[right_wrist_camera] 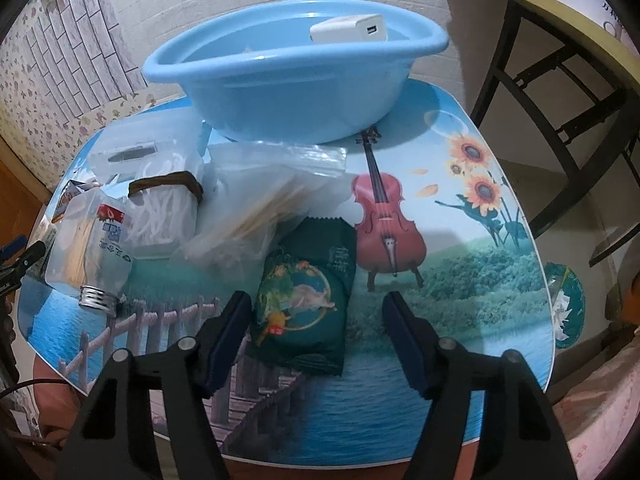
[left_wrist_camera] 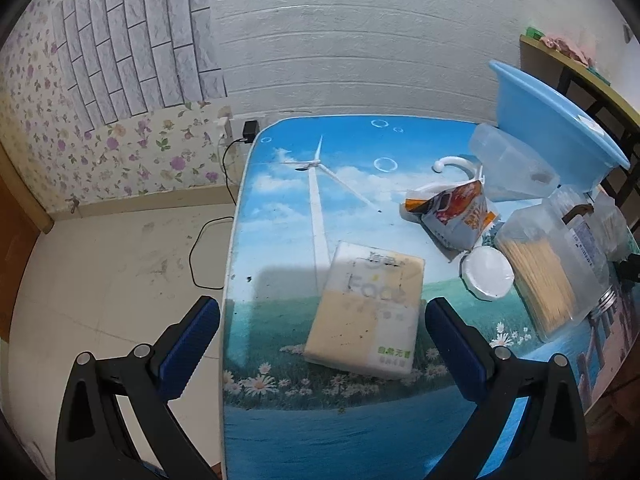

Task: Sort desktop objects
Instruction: 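Grasp the green snack packet with the right tool while the left tool grasps the Face tissue pack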

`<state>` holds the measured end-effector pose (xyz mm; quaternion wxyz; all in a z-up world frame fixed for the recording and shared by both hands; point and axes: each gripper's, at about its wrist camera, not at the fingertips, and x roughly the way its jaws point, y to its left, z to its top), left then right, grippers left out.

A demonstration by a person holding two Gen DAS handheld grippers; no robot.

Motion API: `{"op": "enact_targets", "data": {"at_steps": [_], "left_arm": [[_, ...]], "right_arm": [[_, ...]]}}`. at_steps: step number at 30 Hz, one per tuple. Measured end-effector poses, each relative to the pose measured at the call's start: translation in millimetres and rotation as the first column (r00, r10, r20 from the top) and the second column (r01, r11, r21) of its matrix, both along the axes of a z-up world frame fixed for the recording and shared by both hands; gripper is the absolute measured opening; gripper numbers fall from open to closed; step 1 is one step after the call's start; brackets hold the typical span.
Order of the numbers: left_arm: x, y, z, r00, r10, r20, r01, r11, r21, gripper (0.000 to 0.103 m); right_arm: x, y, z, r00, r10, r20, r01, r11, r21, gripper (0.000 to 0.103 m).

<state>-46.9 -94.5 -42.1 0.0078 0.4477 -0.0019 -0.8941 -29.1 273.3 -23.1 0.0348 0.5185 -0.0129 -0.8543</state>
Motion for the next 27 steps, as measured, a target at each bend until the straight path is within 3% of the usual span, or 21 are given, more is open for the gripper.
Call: {"op": "enact_targets", "data": {"at_steps": [3, 5, 7, 8, 11, 22, 27], "left_arm": [[-1, 4, -1, 1.0, -0.018, 0.003, 0.018, 1.0, -0.022, 0.102], [-1, 4, -1, 0.999, -0.031, 0.006, 0.031, 1.0, 0.002, 0.092], [-4, 5, -3, 0.999, -0.032, 0.026, 0.032, 0.999, 0.013, 0.074], [-4, 5, -3, 0.999, -0.037, 0.024, 0.036, 0.999, 0.024, 0.072], [-5, 6, -1, 0.998, -0.051, 0.02, 0.05, 0.998, 0.029, 0.047], [3, 15, 13, 0.999, -0.035, -0.004, 0.036, 0.997, 0.069, 0.045], [3, 21, 24, 0.999, -0.037, -0.018, 0.038, 0.998, 0.055, 0.045]], "right_arm": [[1, -2, 0, 1.0, 0.003, -0.002, -0.003, 1.0, 0.017, 0.066], [1, -2, 0, 1.0, 0.005, -0.007, -0.005, 1.0, 0.019, 0.058], [1, -1, 1, 1.0, 0.005, -0.011, -0.005, 1.0, 0.026, 0.05], [1, 0, 1, 1.0, 0.004, -0.013, -0.003, 1.0, 0.029, 0.049], [3, 4, 2, 1.0, 0.013, -0.023, -0.013, 1.0, 0.015, 0.049], [9, 30, 4, 0.999, -0.019, -0.035, 0.02, 1.0, 0.022, 0.048], [13, 35, 11, 0.998, -0.004, -0.07, 0.011, 0.995, 0.098, 0.047]]}}
